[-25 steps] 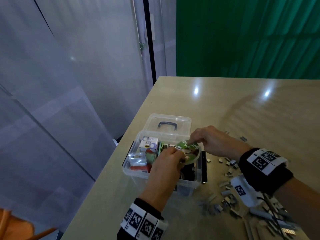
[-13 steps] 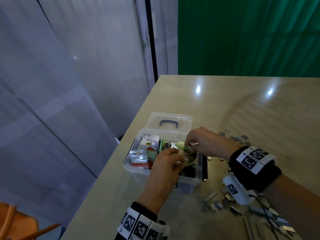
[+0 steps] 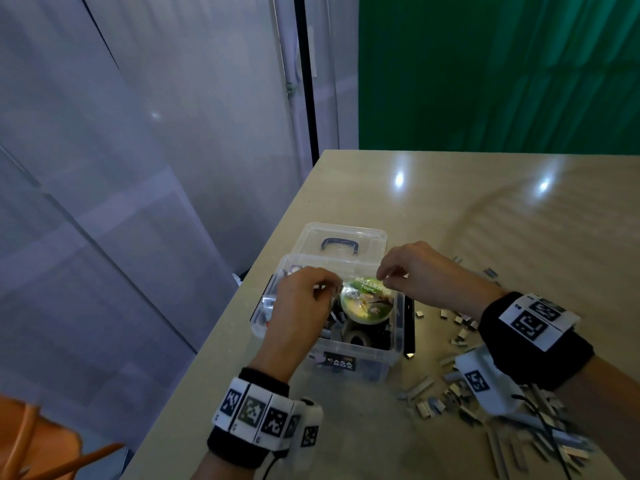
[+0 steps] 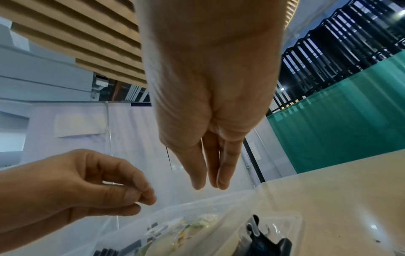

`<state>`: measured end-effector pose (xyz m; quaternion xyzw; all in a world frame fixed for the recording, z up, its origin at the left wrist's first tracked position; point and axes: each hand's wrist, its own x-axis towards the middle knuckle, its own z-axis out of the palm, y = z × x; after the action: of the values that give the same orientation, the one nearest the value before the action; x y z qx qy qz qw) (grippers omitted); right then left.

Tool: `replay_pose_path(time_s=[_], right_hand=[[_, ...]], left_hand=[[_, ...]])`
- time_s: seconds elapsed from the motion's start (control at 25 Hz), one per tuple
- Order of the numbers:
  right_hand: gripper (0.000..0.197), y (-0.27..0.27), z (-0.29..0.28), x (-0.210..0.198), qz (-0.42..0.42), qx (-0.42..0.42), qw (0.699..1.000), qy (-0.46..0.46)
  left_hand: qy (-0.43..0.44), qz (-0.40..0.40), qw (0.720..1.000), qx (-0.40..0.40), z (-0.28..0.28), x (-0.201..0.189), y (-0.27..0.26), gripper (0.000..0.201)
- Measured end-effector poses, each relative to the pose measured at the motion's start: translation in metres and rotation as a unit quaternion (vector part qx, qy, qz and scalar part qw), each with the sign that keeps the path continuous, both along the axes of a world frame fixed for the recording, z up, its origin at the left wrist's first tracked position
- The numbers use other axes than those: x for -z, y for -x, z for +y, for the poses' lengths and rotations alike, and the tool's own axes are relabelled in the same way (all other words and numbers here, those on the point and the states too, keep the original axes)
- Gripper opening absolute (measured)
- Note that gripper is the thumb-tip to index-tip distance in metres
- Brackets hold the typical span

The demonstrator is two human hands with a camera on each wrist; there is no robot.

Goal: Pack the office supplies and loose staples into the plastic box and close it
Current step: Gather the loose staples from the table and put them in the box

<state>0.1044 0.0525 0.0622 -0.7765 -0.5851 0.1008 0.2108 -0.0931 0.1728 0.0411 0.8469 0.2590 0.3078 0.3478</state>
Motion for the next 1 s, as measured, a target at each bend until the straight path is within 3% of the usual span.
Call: replay_pose_path(time_s=[0.44, 0.68, 0.88, 1.0], right_hand=[[0.012, -0.033, -0.071, -0.017, 0.062, 0.029, 0.998, -0.016], [0.006, -0.059, -0.140, 0.012, 0.063, 0.044, 0.993, 0.085], [0.024, -0.072, -0.182, 0.050, 0.054, 0.095, 0.976, 0.189], [0.046, -0.083, -0.198, 0.074, 0.041, 0.111, 0.961, 0.250]], left_hand=[[-0.036, 0.031, 0.995, 0.083, -0.052, -0.013, -0.076, 0.015], [-0.040, 0.056, 0.986, 0.155, -0.121, -0.001, -0.112, 0.013], [-0.061, 0.193, 0.964, 0.174, -0.152, 0.045, -0.132, 0.017], [-0.073, 0.342, 0.922, 0.164, -0.148, 0.067, -0.127, 0.032]])
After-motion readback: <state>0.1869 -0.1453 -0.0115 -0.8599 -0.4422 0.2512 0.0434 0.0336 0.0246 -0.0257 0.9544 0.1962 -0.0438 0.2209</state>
